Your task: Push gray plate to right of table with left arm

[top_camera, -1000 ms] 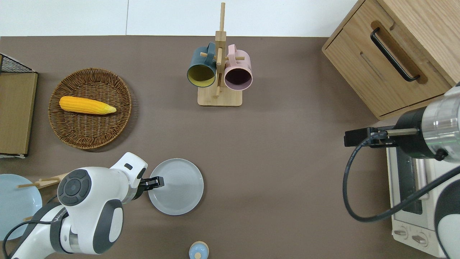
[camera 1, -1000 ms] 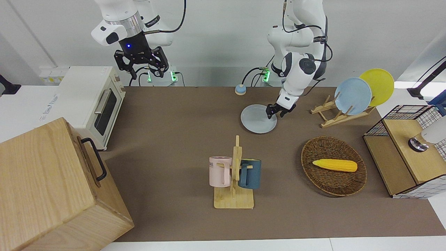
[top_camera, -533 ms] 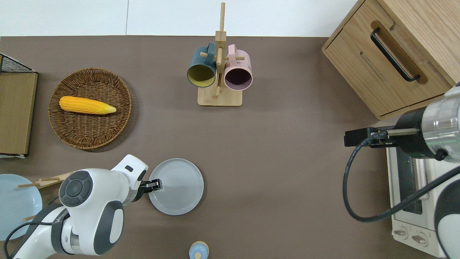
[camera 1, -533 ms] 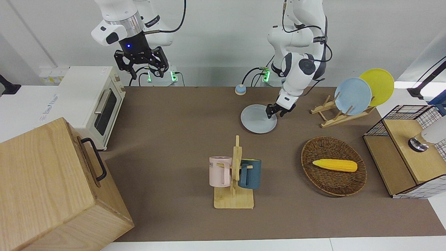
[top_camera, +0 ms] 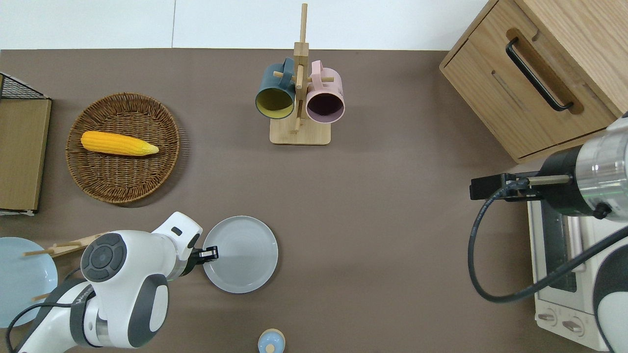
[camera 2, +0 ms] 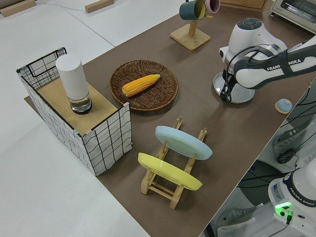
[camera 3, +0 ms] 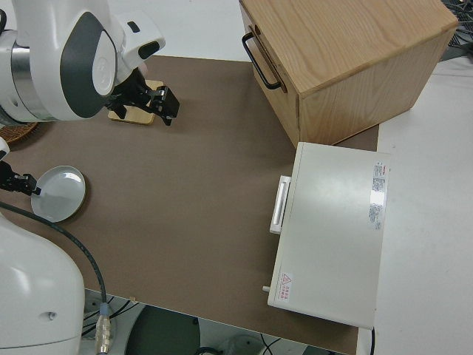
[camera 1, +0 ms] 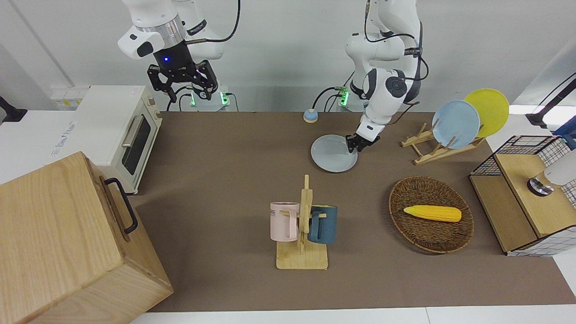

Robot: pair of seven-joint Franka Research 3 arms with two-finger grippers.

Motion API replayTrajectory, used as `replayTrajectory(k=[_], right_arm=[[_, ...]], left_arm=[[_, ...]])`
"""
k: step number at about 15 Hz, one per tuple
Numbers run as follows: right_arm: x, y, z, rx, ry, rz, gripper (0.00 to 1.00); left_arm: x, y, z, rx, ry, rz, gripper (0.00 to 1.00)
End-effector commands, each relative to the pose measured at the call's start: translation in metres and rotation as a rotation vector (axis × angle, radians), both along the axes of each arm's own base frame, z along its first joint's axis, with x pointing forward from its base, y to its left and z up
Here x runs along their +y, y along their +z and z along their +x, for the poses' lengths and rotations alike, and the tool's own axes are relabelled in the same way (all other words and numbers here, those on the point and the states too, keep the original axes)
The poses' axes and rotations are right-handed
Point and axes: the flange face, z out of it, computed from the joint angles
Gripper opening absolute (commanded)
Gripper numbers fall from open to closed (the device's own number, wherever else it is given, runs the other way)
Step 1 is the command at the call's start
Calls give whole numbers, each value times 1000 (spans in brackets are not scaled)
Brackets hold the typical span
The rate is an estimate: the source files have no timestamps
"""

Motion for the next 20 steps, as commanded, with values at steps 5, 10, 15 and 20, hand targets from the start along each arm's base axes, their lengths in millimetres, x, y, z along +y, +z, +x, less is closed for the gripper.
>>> replayTrajectory(k=[5,10,15,20], right_arm=[[0,3,1,0,-2,18,996],[0,3,1,0,-2,18,996],[0,3,1,0,-2,18,996],[0,3,1,0,-2,18,996]], left_arm=[[6,-5,-5,-1,-9,-10,4],[6,-5,-5,1,-10,-10,0],[-2,-5,-7,3,-11,-8,0],[-30,-4,-14,7,-20,-5,0]])
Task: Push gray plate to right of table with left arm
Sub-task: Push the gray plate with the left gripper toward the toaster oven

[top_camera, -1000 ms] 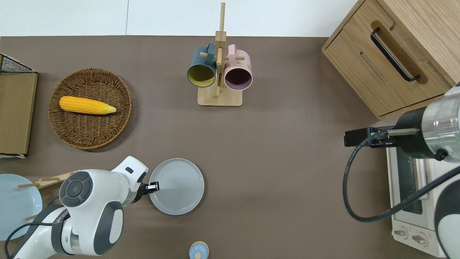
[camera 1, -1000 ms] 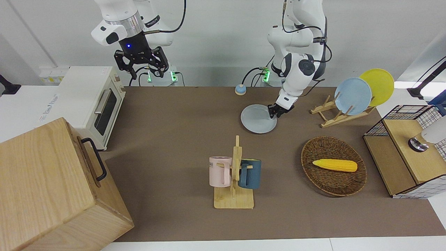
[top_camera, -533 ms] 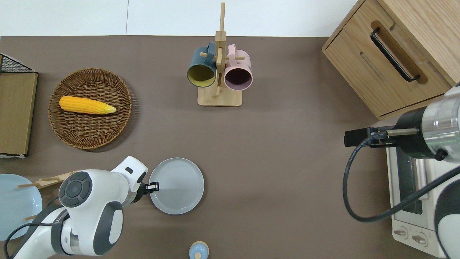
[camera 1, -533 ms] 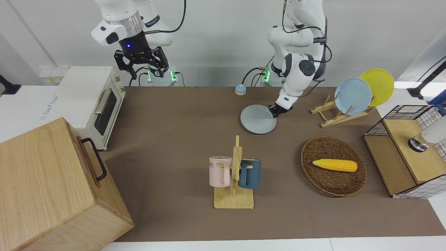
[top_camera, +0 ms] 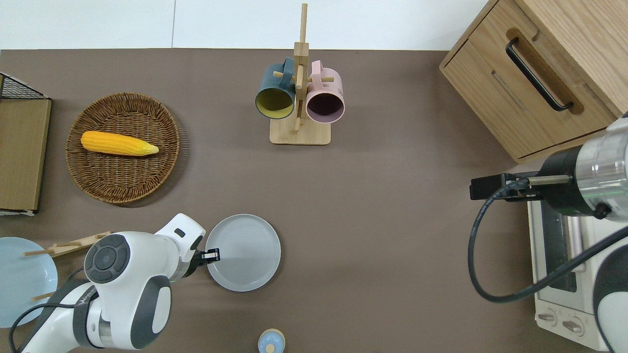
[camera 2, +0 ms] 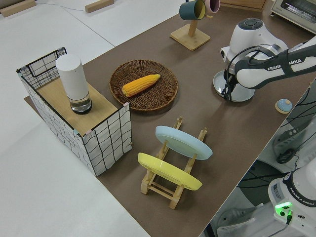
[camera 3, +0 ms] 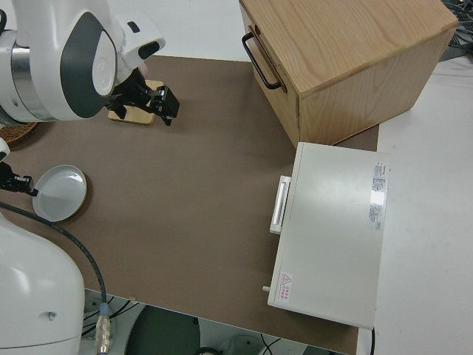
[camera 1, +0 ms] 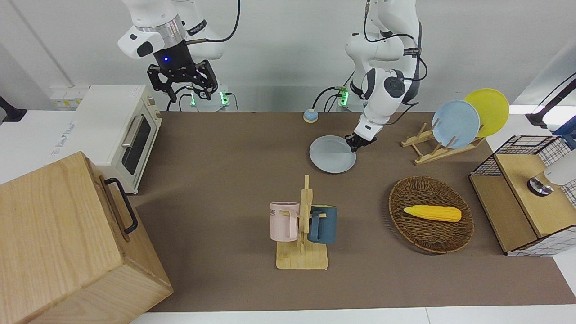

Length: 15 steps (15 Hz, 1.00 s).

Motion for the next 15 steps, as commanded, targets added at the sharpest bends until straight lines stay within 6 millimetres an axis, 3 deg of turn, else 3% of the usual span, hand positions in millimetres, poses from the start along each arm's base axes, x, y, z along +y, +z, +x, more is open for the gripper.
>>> replayTrajectory(k=[1,4,12,15], right_arm=[[0,3,1,0,-2,18,996],[0,3,1,0,-2,18,996],[0,3,1,0,-2,18,996],[0,3,1,0,-2,18,996]], left_arm=[[-26,-3,-11,6,3,-3,0],[-49,0,-16,6,7,-5,0],[-141,-1,-16,18,52,-16,0],[-162,-4,-21,24,61,-19,0]])
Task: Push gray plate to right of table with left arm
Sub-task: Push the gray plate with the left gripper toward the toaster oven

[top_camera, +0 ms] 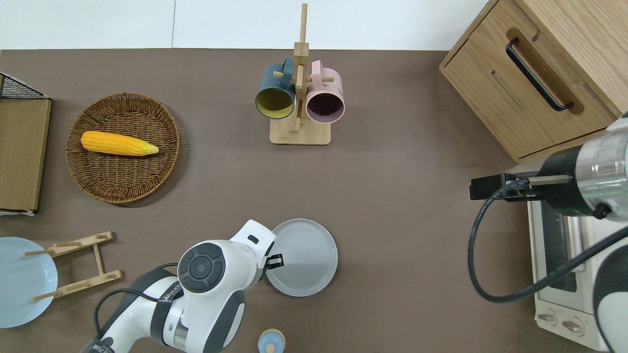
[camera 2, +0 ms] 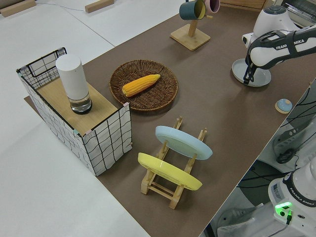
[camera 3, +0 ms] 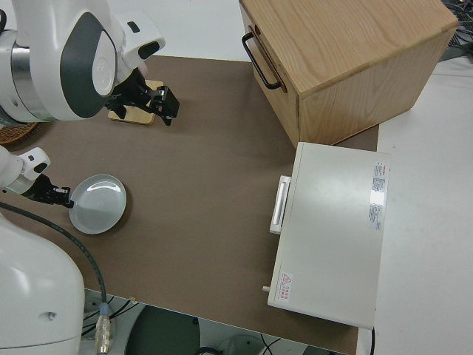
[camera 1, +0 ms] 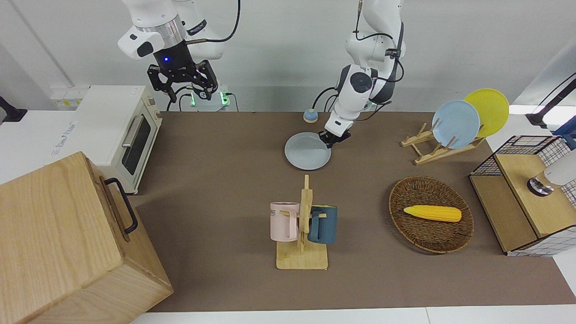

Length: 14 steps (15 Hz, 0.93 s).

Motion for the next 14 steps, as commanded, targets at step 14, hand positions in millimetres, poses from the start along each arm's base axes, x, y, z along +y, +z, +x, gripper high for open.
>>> replayTrajectory(k=[14], right_arm=[[0,3,1,0,-2,18,996]], left_arm=[[-107,-3,-9,-17,99,-64,0]])
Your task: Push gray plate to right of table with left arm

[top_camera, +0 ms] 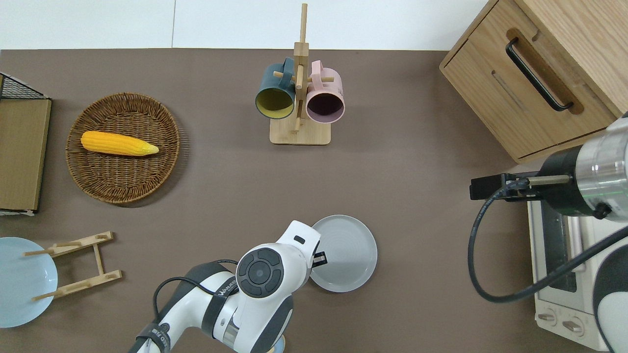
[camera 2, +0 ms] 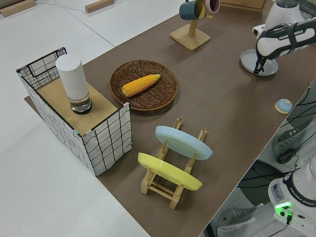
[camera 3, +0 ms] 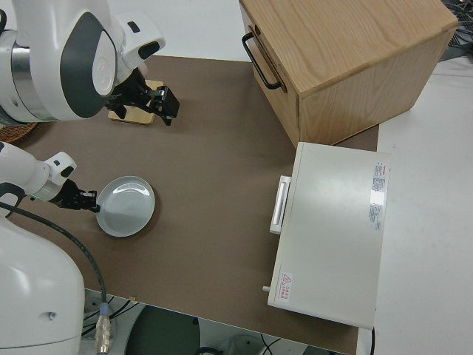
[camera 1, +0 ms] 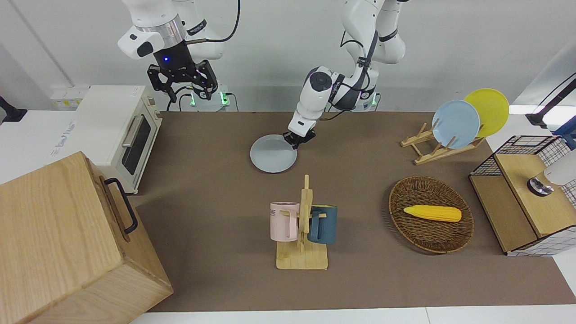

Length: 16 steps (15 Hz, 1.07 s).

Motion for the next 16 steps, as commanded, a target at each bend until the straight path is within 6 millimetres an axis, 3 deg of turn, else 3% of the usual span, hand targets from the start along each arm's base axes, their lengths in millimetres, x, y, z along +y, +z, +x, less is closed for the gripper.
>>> replayTrajectory(k=[1,9,15,16], right_arm=[[0,3,1,0,-2,18,996],[0,3,1,0,-2,18,996],[0,3,1,0,-2,18,996],[0,3,1,0,-2,18,996]], left_arm=[[-23,-1,-3,-7,26,-26,0],[-52,-4,-8,-22,39,-55,0],[-65,-8,2,-23,45,-61,0],[-65,-8,2,-29,35,-56,142]])
